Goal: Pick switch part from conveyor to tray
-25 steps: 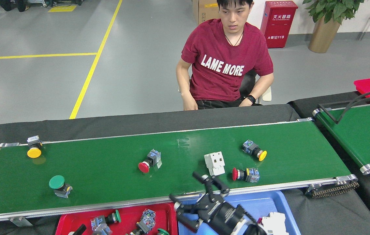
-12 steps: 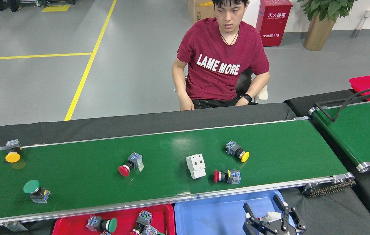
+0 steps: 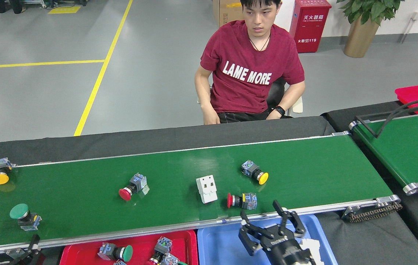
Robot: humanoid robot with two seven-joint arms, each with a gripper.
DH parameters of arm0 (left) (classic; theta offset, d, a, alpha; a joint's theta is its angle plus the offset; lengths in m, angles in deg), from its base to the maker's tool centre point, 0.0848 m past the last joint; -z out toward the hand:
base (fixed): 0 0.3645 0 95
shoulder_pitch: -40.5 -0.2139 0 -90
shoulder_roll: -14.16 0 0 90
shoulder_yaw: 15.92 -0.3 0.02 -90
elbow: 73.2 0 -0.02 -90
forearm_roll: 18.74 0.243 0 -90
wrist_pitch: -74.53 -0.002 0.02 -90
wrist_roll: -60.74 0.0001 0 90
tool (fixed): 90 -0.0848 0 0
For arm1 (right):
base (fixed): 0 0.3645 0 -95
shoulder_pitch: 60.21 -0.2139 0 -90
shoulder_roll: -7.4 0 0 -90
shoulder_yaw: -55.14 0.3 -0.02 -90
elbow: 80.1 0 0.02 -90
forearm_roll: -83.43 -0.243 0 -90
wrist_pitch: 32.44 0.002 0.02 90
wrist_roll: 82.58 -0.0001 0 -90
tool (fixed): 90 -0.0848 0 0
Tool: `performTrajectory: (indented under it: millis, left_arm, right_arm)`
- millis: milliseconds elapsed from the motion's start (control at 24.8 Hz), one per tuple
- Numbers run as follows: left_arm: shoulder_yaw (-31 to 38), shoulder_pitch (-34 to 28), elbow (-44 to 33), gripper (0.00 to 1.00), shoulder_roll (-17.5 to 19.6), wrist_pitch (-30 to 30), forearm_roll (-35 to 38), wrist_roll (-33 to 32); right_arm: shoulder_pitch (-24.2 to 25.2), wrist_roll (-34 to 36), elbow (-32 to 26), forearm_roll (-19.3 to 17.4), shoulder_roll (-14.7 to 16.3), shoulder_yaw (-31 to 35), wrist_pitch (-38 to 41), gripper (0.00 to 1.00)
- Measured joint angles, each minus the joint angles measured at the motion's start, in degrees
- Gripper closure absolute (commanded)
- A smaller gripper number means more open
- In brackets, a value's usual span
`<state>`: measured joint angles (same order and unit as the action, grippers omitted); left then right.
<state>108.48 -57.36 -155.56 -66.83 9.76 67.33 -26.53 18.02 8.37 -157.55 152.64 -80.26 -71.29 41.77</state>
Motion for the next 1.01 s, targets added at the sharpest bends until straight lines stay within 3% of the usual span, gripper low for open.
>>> performTrajectory:
  millis: [81,202,363,444,525,646,686,888,1009]
  left_arm:
    - [-0.26,1.16,1.90,0.00,0.92,-0.17,0.00,0.00]
    - [-2.29,2.84,4.81,0.00,2.05,-0.35,0.00,-0.02]
    - [-3.26,6.36,10.28,0.02,4.04,-1.25,0.00,-0.03]
    - [-3.34,7.83,12.17,0.17,5.22,-1.74,0.00,-0.06]
    - [-3.34,8.46,13.61,0.49,6.00,-1.92,0.00,-0.21]
    - [-3.35,8.51,15.08,0.84,6.18,-2.19,-0.05,0.03]
    - [-3.35,8.49,15.46,0.88,6.18,-2.02,-0.25,0.23]
    - [-3.35,8.43,16.28,0.92,6.20,-1.71,-0.37,1.46]
    - [-3.36,7.88,15.36,0.92,6.12,-1.37,-0.59,1.87]
  right_arm:
    - [-3.97,-0.14,6.02,-0.11,-3.46,-0.35,-1.41,0.04]
    - [-7.58,-0.22,11.35,-0.46,-5.12,-0.66,-1.80,0.27]
    - [-9.18,-0.20,13.02,-2.06,-4.49,-0.64,1.38,0.89]
    - [-9.43,-0.33,13.14,-2.48,-3.96,-0.57,3.41,0.92]
    - [-9.43,-0.43,12.99,-2.64,-3.83,-0.49,4.80,0.92]
    - [-9.38,-0.44,12.09,-3.48,-3.63,-0.30,7.02,0.92]
    - [-9.32,-0.44,11.27,-3.83,-3.60,-0.25,7.70,0.92]
    - [-9.09,-0.41,7.92,-5.72,-1.51,-0.20,10.17,0.92]
    - [-4.78,-0.76,0.68,-5.82,-0.56,-0.27,15.07,0.92]
